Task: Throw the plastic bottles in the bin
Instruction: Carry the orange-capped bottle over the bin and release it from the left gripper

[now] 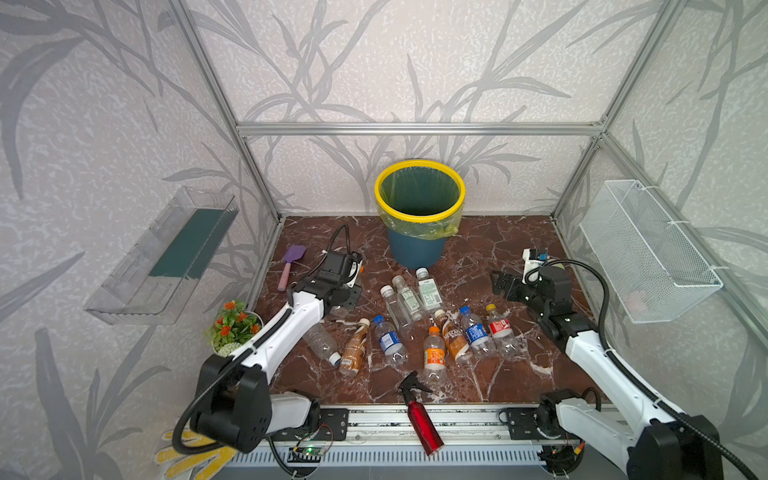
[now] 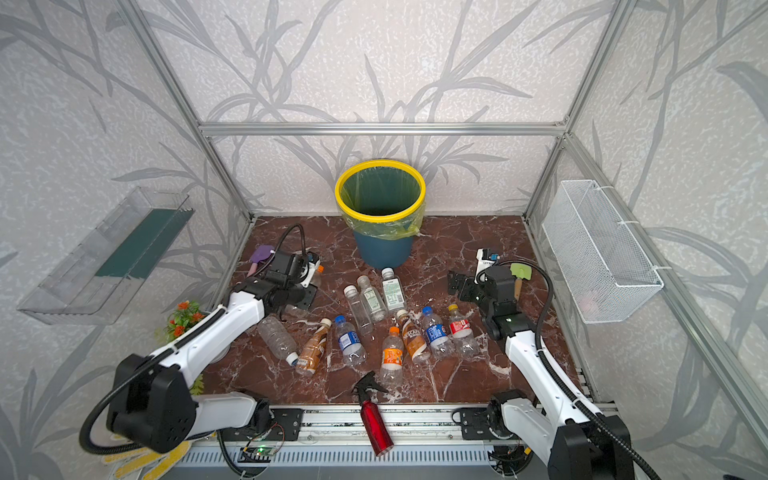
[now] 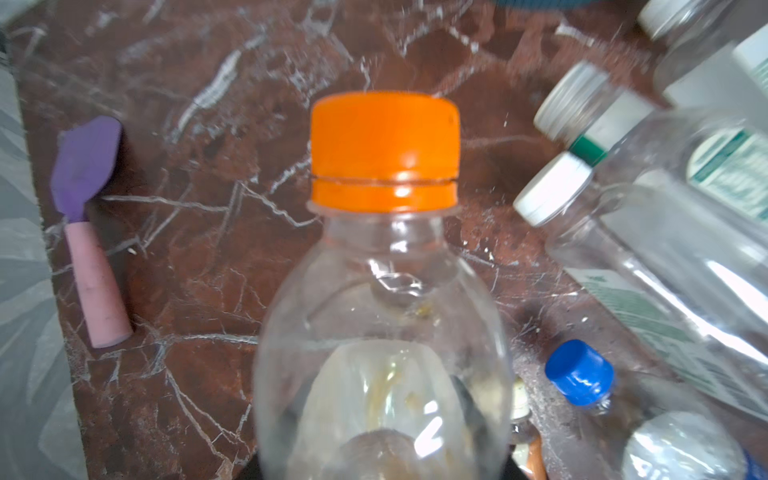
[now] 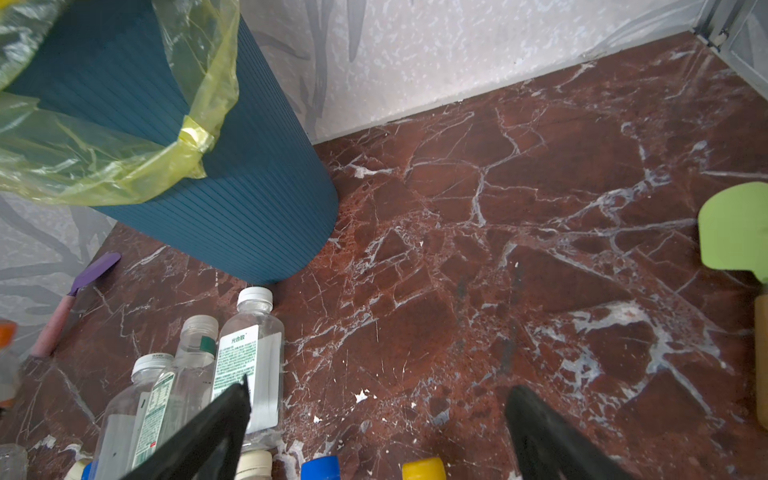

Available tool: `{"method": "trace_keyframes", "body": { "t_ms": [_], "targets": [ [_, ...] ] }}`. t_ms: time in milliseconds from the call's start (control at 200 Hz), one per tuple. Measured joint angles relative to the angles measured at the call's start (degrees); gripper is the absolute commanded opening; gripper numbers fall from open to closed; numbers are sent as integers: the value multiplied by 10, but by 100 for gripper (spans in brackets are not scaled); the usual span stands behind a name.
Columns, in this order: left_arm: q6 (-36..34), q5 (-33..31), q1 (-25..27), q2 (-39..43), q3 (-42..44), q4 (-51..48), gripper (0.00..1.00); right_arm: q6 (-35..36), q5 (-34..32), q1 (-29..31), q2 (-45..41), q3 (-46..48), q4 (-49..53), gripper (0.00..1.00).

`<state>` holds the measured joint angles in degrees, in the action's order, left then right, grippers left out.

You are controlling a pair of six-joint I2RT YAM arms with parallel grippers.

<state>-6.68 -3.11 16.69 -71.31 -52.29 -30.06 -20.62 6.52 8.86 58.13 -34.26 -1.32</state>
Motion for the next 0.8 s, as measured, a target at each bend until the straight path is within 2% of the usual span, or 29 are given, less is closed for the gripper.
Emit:
{"method": "trace_keyframes", "body": {
  "t_ms": [190, 335, 410, 510, 595, 625, 675, 710, 725, 740, 760, 800],
  "targets": [
    [11, 24, -3, 171, 35, 42, 39, -2, 0, 0, 10, 0, -1, 95],
    [5, 57, -3, 326, 78, 158, 41, -2, 1, 0, 2, -1, 8, 95],
    [3, 80, -3, 347, 63, 216, 43, -2, 4, 0, -10, -3, 17, 95],
    [-1, 125, -3, 273, -35, 252, 43, -2, 9, 0, -29, -4, 25, 95],
    [5, 171, -1, 156, -150, 300, 43, -4, 13, 0, -45, -4, 31, 95],
    [9, 186, 2, 107, -198, 316, 46, -5, 15, 0, -50, -4, 30, 95],
    [18, 213, 7, 23, -289, 327, 57, -8, 17, 0, -57, -4, 30, 95],
    [29, 230, 12, -50, -383, 322, 66, -10, 20, 0, -61, -4, 29, 95],
    [28, 238, 14, -83, -422, 318, 73, -11, 21, 0, -61, -4, 29, 95],
    [38, 247, 15, -118, -470, 312, 87, -12, 22, 0, -62, -4, 28, 95],
    [34, 254, 17, -158, -518, 309, 98, -14, 25, 0, -63, -4, 28, 95],
    [44, 268, 18, -243, -634, 271, 99, -19, 29, 0, -64, -4, 28, 95]
  ]
}}
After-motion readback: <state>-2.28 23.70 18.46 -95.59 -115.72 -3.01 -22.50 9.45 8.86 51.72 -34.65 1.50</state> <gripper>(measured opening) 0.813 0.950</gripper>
